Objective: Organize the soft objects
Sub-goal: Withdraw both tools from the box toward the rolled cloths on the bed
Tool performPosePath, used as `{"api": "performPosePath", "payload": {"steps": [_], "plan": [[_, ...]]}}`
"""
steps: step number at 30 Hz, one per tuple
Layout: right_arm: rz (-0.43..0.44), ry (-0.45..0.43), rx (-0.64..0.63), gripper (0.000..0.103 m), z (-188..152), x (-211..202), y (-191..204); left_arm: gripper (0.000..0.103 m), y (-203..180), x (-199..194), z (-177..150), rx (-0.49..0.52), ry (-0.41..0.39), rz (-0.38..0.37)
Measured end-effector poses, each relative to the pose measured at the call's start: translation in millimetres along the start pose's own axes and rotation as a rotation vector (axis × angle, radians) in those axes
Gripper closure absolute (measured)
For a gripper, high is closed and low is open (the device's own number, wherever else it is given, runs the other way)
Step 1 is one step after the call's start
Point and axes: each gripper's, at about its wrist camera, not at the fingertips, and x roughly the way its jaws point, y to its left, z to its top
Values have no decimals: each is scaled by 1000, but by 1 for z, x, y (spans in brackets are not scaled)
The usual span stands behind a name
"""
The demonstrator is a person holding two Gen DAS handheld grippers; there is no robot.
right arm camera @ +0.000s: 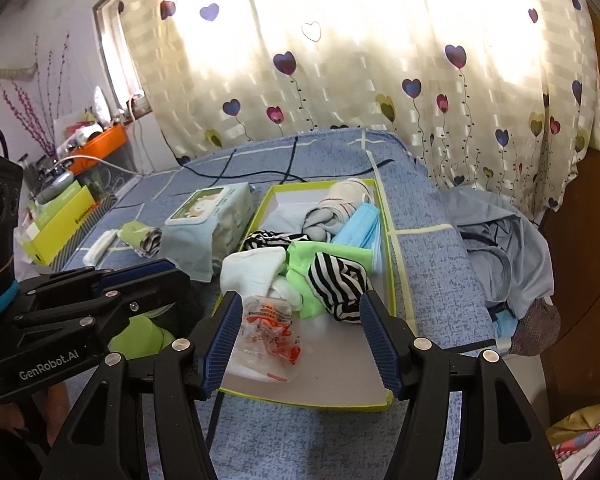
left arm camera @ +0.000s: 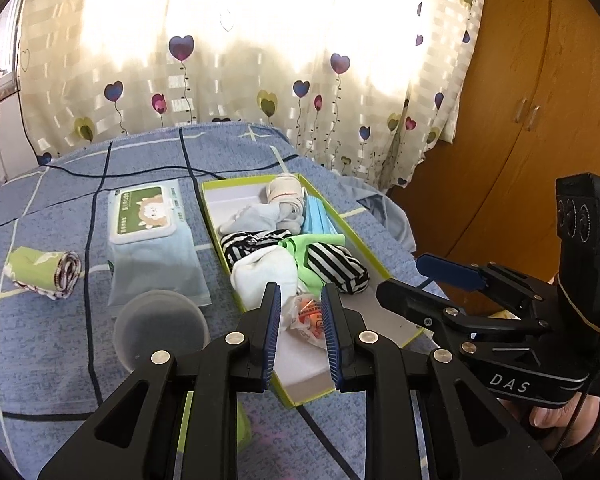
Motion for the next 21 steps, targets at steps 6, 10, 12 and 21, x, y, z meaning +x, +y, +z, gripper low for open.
{"api": "performPosePath", "payload": {"steps": [6,10,12,21], "plan": [[-5,-12,-19,42,2,-7,11,81,6,-7,-3,-13,-5,-22],[-1,-20,-31,42,3,-12,20,81,10,-18,-4,-20,-29,-25],[3,-25,-42,42,4,-14,26,81,13,-24,-5,-24,-43,-22],[42,-50,-98,41,9,-16,59,81,39,-50,-15,-71,-87,23]]}}
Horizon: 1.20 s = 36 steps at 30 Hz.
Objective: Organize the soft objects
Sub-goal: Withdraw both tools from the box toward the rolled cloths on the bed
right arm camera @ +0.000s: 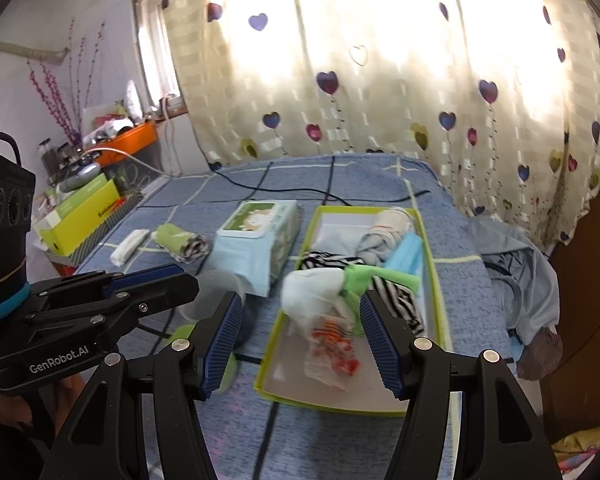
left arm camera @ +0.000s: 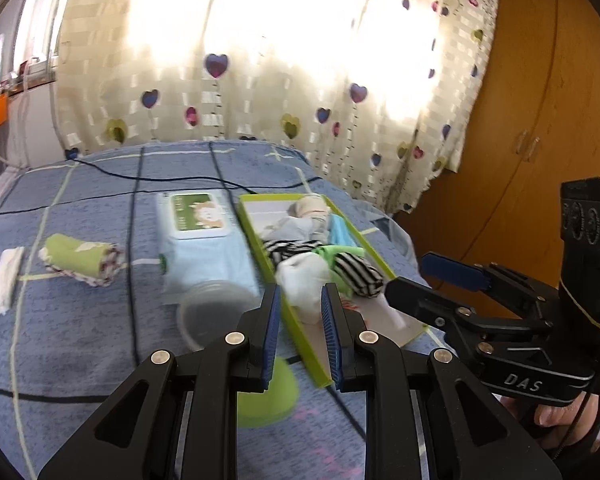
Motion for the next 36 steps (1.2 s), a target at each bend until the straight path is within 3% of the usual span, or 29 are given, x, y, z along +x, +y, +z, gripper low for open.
{"api": "performPosePath", "payload": {"steps": [10,36], "plan": [[63,-60,-122,39,6,1,45,81,30,-18,-8,-34,-16,93],[176,66,-209,33,17,48,103,81,94,-41,-25,-146,-26,186]]}}
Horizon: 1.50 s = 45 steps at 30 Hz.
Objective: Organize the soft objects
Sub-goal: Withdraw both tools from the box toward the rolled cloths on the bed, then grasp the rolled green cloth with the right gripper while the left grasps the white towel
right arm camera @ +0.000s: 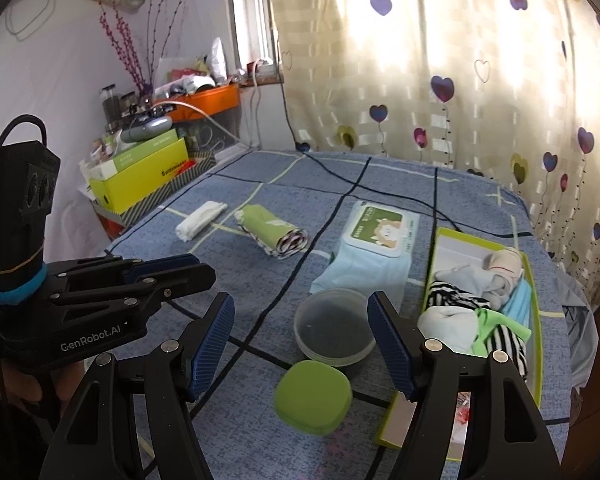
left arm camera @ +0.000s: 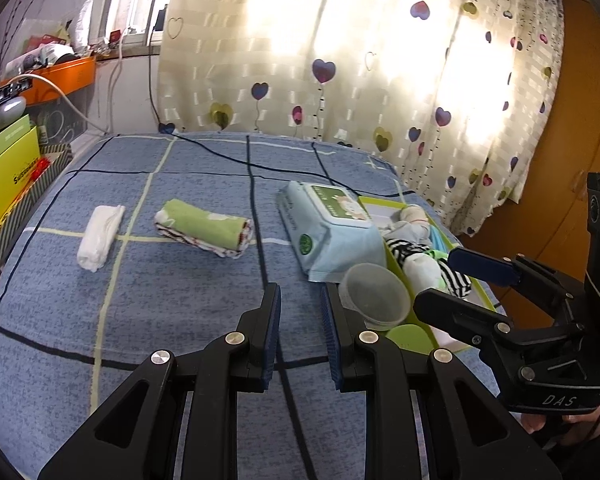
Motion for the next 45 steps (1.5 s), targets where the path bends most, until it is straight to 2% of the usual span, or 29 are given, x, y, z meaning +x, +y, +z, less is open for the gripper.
{"api": "performPosePath", "payload": {"steps": [17,30,45], "plan": [[28,52,-60,33,22,38,24,81,41,2,9,-44,3,46],[54,128,-153,34,46,76,34,81,92,3,14,-114,9,97],[81,239,-282,34,83,140,44,81,159,22,35,-122,31,233]]}}
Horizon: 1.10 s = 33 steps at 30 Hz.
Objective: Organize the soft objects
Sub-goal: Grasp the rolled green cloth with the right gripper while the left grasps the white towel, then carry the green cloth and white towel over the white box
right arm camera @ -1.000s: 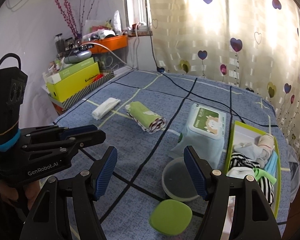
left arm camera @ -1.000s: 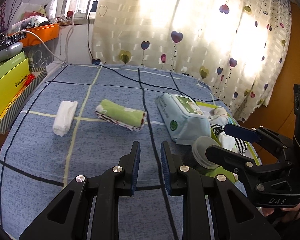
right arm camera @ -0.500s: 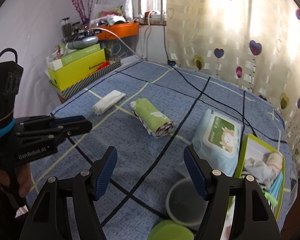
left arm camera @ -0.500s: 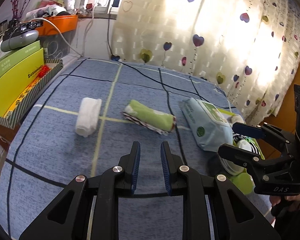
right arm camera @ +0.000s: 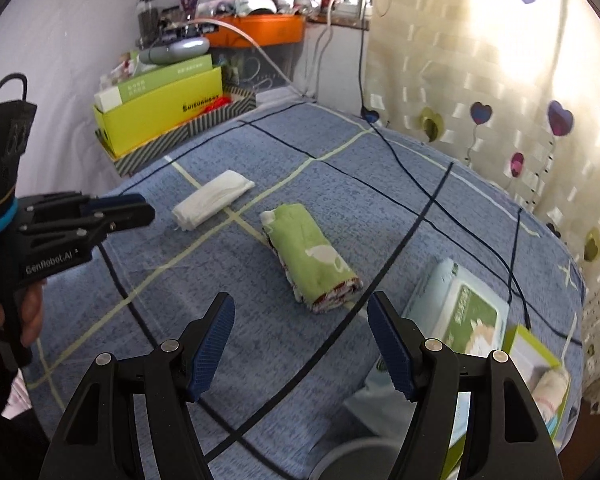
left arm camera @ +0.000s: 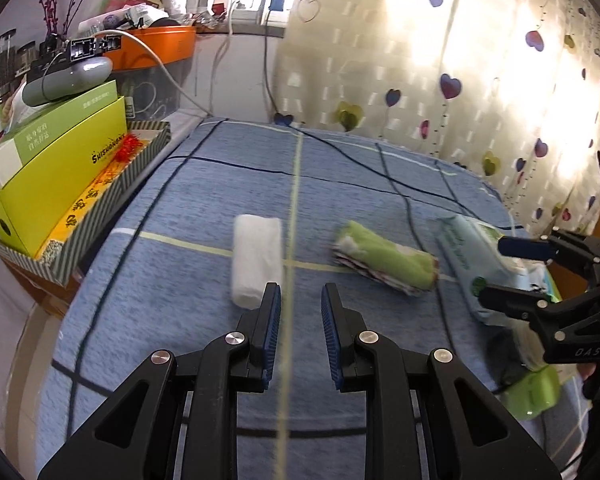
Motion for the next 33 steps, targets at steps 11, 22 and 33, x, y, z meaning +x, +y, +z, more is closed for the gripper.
{"api": "performPosePath", "payload": {"steps": [11,22,33], "plan": [[30,138,-76,34,31,65,-8,58,32,52,13,-33,91,9],[64,272,-93,47,42,119,-11,58,25,95,14,-7,177,6],[51,243,-59,73,42,116,-16,80,8,94,16,70,158,79]]}}
